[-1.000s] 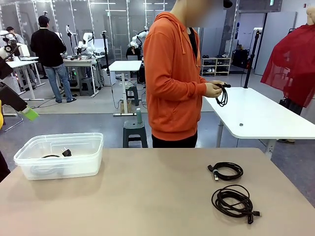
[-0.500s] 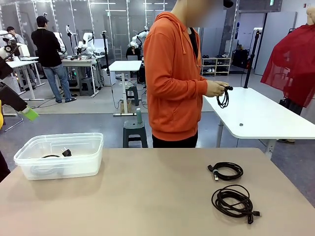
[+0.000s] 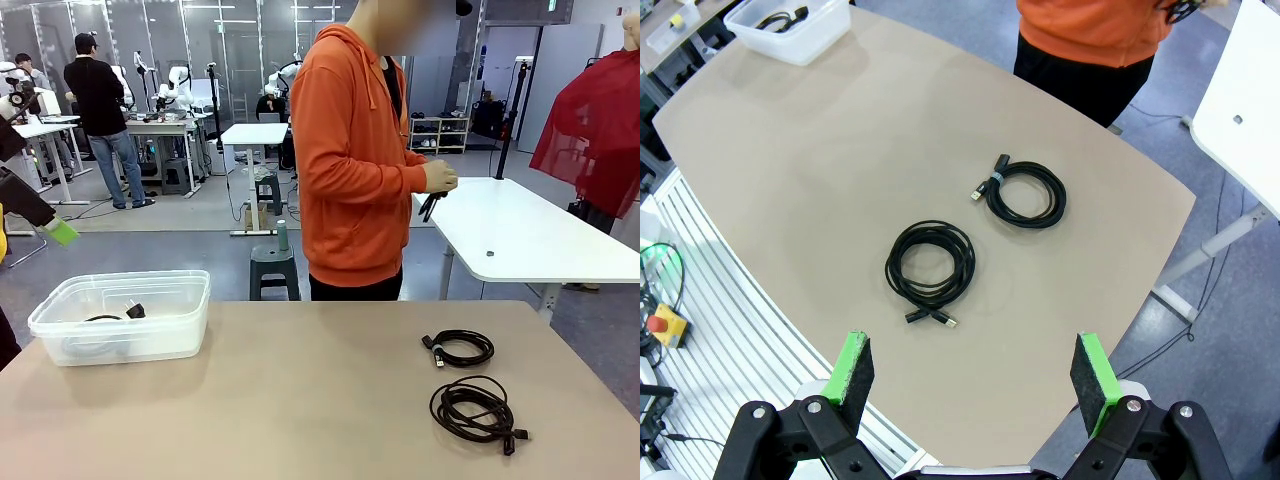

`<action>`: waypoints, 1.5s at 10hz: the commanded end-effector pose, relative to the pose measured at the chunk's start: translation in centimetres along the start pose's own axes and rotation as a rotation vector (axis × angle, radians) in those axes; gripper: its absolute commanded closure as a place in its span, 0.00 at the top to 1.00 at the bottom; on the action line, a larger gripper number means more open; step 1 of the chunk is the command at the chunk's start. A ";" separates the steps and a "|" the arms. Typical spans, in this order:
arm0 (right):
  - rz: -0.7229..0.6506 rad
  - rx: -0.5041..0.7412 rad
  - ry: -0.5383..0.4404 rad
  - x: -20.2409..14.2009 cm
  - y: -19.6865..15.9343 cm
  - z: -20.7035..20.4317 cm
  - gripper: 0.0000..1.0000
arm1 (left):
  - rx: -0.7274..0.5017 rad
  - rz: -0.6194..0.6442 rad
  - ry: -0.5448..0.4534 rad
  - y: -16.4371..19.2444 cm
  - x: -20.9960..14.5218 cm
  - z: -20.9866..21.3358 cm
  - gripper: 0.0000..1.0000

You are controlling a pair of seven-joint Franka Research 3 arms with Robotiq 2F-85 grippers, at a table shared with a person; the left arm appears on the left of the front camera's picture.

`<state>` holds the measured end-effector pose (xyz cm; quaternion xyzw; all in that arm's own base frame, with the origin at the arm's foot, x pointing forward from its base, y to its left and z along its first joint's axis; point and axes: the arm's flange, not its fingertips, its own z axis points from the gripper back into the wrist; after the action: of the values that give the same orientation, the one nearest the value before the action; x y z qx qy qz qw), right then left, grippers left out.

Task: Organize and store the cables.
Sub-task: Place the Power Cable into the Organizing box.

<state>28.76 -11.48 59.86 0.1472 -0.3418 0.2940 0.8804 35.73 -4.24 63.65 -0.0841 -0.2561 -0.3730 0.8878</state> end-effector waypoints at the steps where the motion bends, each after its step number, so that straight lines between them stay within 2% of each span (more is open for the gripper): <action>1: 0.004 0.001 -0.007 0.0 0.1 0.0 1.00 | -0.002 0.006 -0.003 -0.3 -0.3 0.0 1.00; 15: 0.004 0.001 -0.007 0.0 0.1 0.0 1.00 | -0.002 0.006 -0.003 -0.3 -0.3 0.0 1.00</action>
<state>28.76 -11.48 59.86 0.1472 -0.3418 0.2940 0.8804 35.73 -4.24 63.65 -0.0841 -0.2561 -0.3730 0.8878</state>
